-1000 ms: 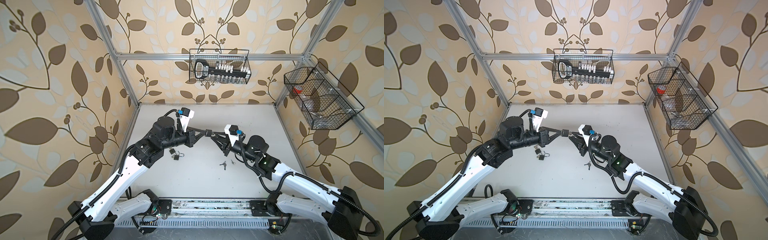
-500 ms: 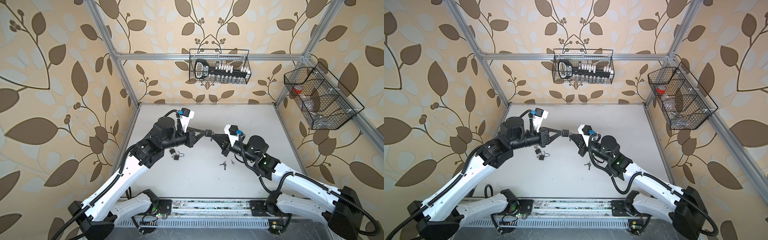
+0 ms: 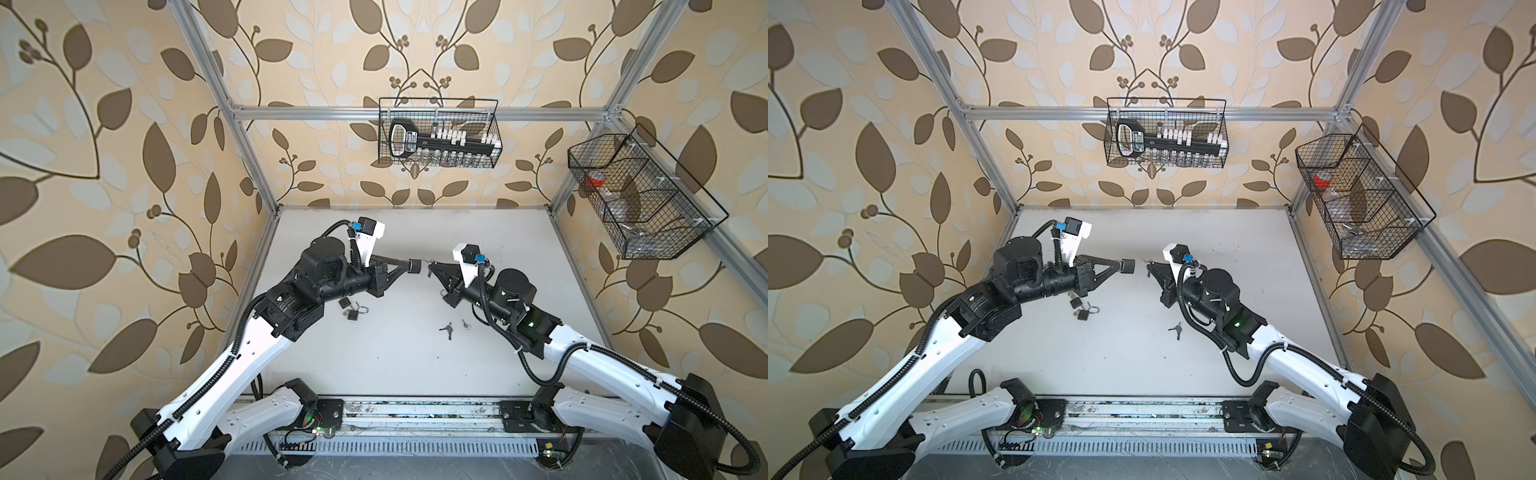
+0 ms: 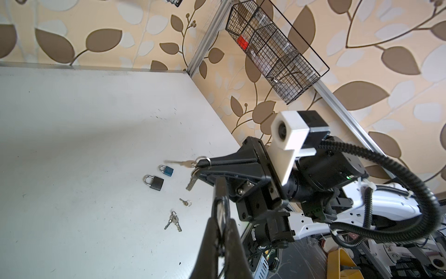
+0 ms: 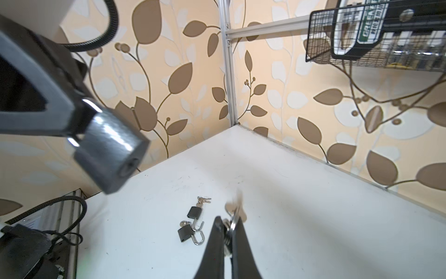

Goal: Lock with the key

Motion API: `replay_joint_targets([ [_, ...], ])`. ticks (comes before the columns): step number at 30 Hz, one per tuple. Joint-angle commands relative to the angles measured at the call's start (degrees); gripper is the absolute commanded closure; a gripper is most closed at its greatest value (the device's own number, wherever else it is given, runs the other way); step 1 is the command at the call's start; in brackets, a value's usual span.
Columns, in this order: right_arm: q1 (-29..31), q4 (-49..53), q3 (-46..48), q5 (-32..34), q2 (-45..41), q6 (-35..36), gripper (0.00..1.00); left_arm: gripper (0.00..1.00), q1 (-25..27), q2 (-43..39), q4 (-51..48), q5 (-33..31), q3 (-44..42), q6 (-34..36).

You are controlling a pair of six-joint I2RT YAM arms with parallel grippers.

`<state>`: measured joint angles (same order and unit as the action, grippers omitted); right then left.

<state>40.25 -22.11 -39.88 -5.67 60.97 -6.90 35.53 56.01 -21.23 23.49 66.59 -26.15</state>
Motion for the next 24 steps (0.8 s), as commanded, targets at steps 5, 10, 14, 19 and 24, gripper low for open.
replay_joint_targets([
  [5,-0.3,2.9,-0.4,1.8,-0.9,-1.2,1.00,1.00,-0.4,-1.0,0.6,-3.1,1.4,1.1],
  [10,-0.3,8.5,-1.2,4.7,-0.2,-3.3,1.00,1.00,-0.3,0.6,-5.5,-7.7,3.0,2.9],
  [14,-0.4,16.2,-2.9,9.9,1.8,-9.6,1.00,1.00,-0.4,2.7,-9.5,-11.2,3.9,2.9],
  [19,-0.4,19.8,-2.3,9.1,3.4,-11.2,1.00,1.00,-0.4,5.7,-12.2,-14.6,3.8,2.7],
  [24,-0.4,20.1,1.7,5.7,1.4,-10.6,1.00,1.00,-0.4,9.5,-15.3,-18.4,4.3,2.0],
])
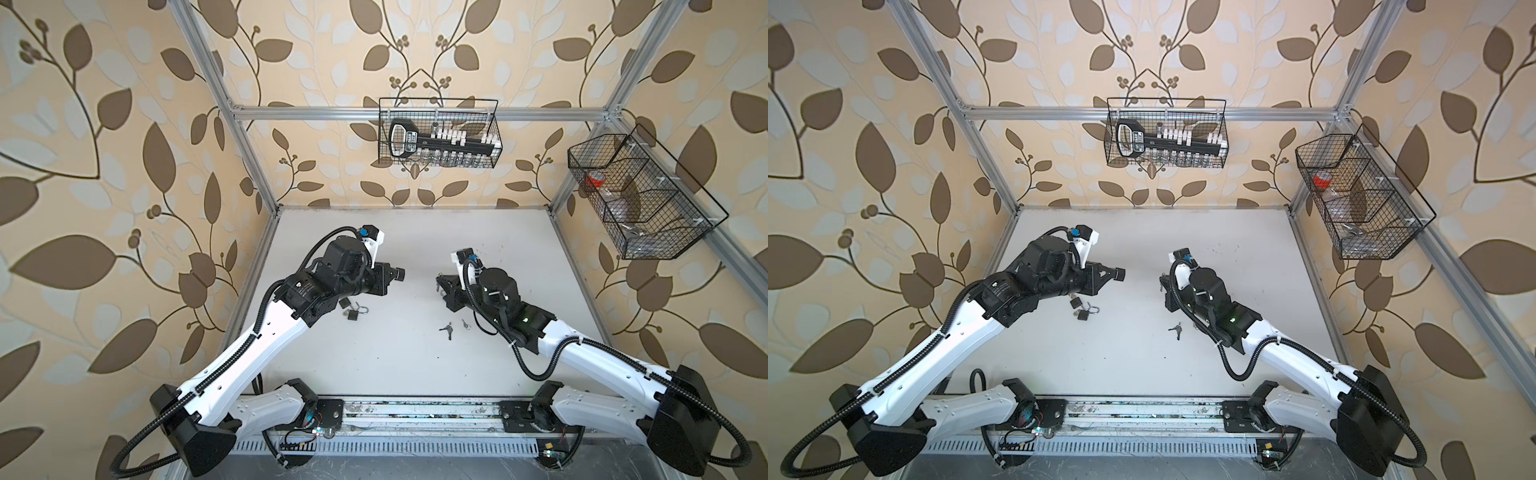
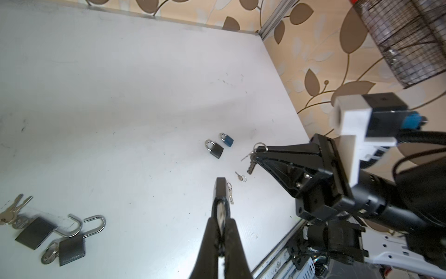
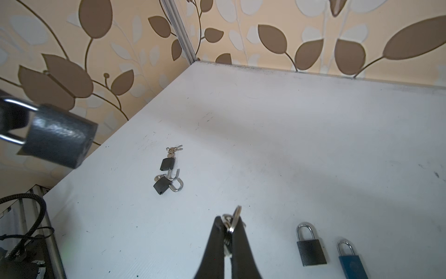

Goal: Lock with the key

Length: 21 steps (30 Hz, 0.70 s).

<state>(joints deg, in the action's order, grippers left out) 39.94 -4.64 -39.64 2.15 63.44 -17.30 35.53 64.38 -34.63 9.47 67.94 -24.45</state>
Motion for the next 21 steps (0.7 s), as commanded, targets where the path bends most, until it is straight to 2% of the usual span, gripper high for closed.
replay_joint_targets([
  [1,-0.1,4.3,0.8,-1.2,-0.8,-1.0,1.00,1.00,-0.4,1.5,-2.5,-5.9,3.0,-0.1],
  [5,0.0,9.7,-0.3,-1.6,0.5,-0.5,1.00,1.00,-0.6,1.5,-3.9,-13.5,1.4,-2.5],
  [9,-0.1,11.2,0.6,-2.5,-0.1,-1.3,1.00,1.00,-1.9,-0.2,-3.9,-17.6,-0.7,-4.2],
  [16,3.0,14.8,-0.7,-9.6,2.6,-5.3,1.00,1.00,-4.6,-0.2,-3.4,-14.6,-3.0,-6.6],
  [21,4.1,17.2,-2.6,-22.9,7.9,-5.9,1.00,1.00,-5.2,-0.3,-0.9,-13.3,-5.1,-8.2],
])
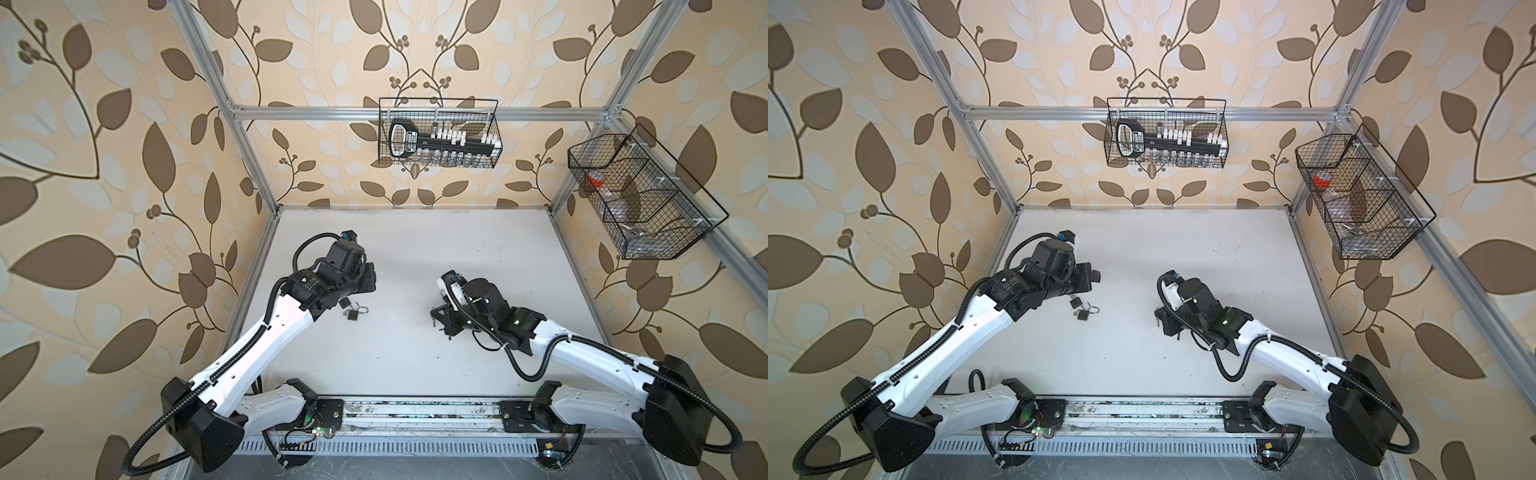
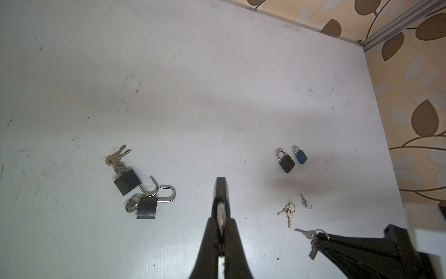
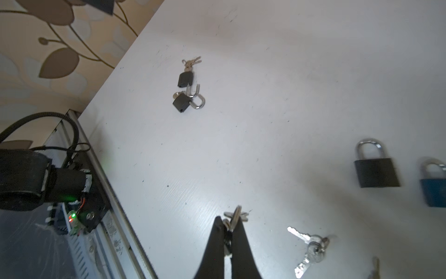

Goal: Lock with the key

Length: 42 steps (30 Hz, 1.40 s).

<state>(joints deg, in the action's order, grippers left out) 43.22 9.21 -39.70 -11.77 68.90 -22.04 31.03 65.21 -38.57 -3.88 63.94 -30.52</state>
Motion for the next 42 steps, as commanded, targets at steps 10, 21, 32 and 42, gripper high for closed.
replay_joint_targets([
  [10,2.1,6.9,-3.1,-9.3,11.2,0.4,1.00,1.00,-1.6,1.2,2.2,1.3,-0.2,-2.5],
  [21,0.3,8.5,-8.0,-4.3,19.1,1.4,1.00,1.00,-2.8,2.0,0.6,3.2,-0.1,-2.7],
  [32,-1.4,9.3,-11.5,-2.2,24.2,2.6,1.00,1.00,-3.6,2.5,0.4,5.0,0.0,-3.0],
  [42,-2.0,10.5,-12.7,0.7,26.1,3.7,0.96,1.00,-4.0,3.3,0.9,6.6,0.4,-2.9],
])
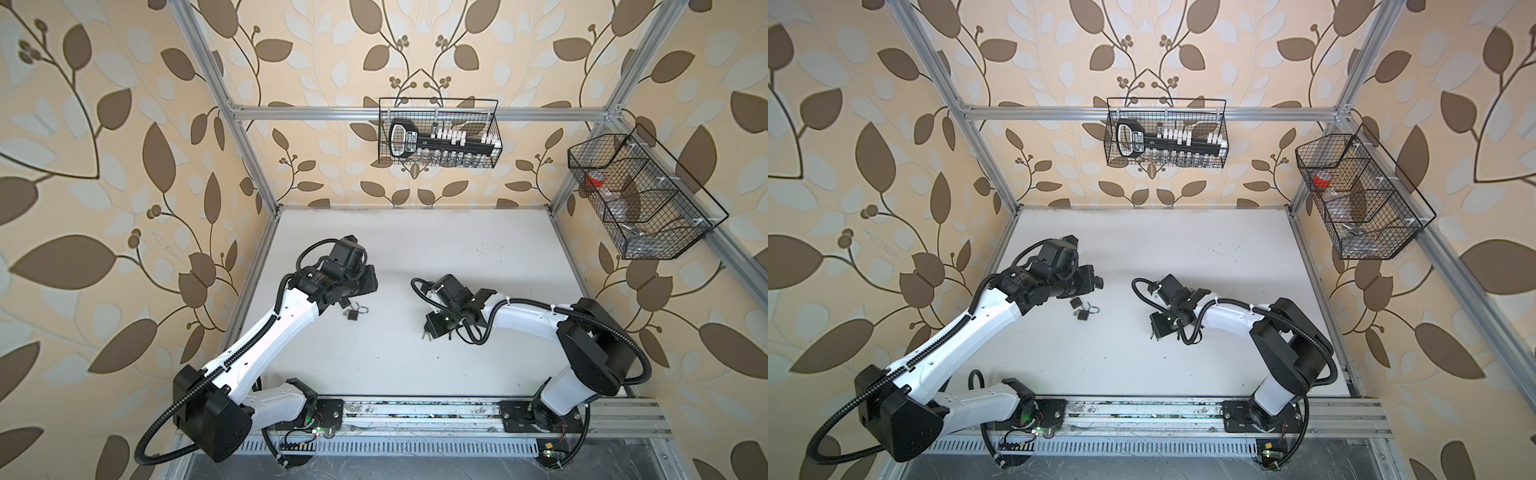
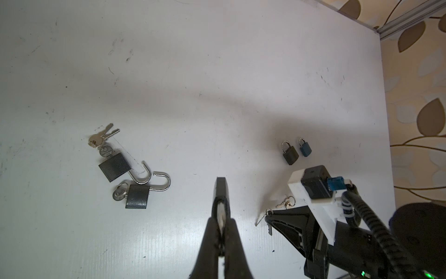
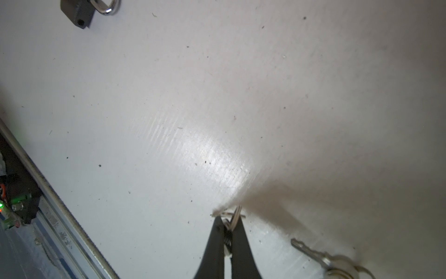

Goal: Lock with the key

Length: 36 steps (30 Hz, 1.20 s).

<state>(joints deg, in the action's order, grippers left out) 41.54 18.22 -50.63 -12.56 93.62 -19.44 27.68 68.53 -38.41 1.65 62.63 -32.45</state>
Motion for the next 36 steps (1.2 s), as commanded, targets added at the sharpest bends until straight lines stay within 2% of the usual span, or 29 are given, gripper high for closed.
replay_joint_targets([
  [1,-0.2,1.6,-1.9,1.5,1.7,1.3,0.95,1.00,-0.6,-0.1,0.7,1.3,1.7,-0.9],
  [7,-0.4,1.9,-2.0,2.8,2.3,1.4,0.93,1.00,-0.7,-1.5,2.0,2.5,0.3,-0.9],
  [20,-0.6,3.7,-3.0,5.7,-0.7,1.2,0.74,1.00,-1.1,-3.2,4.8,7.6,-1.3,0.5],
  [24,-0.3,2.1,-1.5,8.4,-7.9,2.6,0.67,1.00,-1.0,-6.3,12.5,16.8,-4.7,1.6],
  [32,2.0,-14.2,8.0,15.1,-32.2,8.8,0.53,1.00,-0.9,-6.4,25.3,36.8,-6.8,1.8],
  [34,2.0,-18.9,10.7,14.7,-36.1,12.1,0.48,1.00,-0.6,-6.3,29.7,41.0,-7.6,0.9],
  [36,2.0,-20.4,11.6,12.1,-38.9,17.4,0.47,1.00,0.0,-6.7,31.9,42.5,-8.1,0.5],
])
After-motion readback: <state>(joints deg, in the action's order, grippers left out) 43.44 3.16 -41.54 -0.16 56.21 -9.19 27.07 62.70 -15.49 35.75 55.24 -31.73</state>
